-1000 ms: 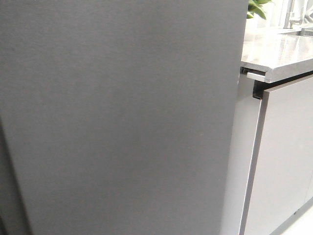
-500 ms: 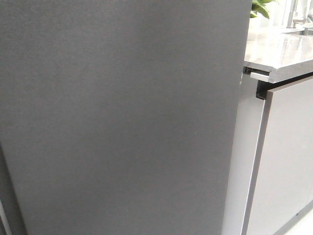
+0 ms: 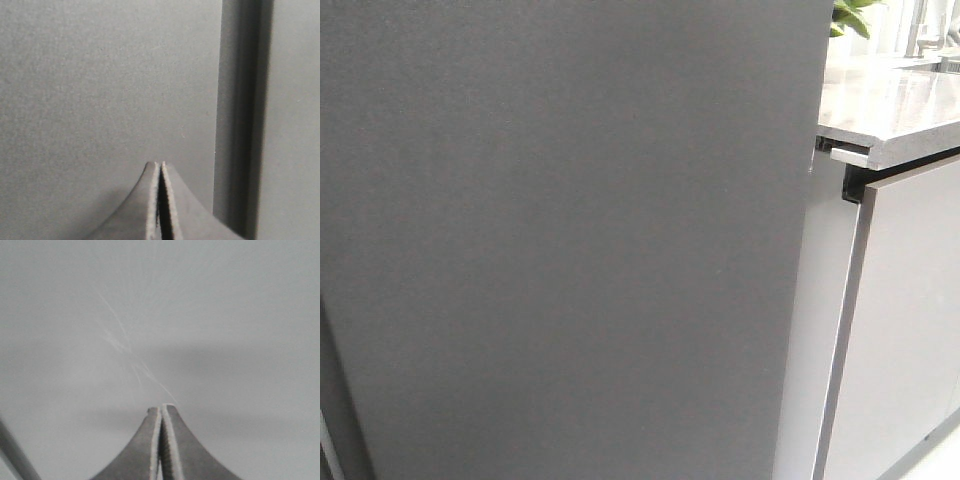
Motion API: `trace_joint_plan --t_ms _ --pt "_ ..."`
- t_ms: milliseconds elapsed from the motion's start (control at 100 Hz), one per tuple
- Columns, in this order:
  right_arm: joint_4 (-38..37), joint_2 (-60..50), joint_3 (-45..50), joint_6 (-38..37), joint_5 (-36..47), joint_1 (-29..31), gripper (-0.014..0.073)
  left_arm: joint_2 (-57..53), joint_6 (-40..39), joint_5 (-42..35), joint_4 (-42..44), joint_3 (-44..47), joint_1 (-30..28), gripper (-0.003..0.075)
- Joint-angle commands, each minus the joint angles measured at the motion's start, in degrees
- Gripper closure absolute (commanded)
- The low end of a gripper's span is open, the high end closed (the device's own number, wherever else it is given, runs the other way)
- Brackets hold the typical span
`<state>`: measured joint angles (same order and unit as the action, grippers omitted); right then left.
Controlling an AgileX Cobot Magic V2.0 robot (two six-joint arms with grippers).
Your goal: Close fridge door
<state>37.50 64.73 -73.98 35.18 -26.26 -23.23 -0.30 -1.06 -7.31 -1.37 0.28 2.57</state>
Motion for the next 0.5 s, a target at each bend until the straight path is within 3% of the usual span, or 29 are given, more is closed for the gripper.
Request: trace_joint_plan --t_ms 0,120,490 --pt "-6.3 -8.4 3.3 -6.2 3.2 1.0 0.0636 -1.2 -0.3 -4.1 -0.4 2.0 0.2 0.074" --pt "-10.7 -19.4 10.7 -11.8 2.1 3.0 0.0636 -1.2 -0.3 -4.1 -0.4 2.0 0.2 0.074" --pt "-10.9 -43.5 26.2 -14.0 -4.2 8.3 0.0637 -1.2 -0.3 -4.1 -0.4 2.0 0.2 0.074"
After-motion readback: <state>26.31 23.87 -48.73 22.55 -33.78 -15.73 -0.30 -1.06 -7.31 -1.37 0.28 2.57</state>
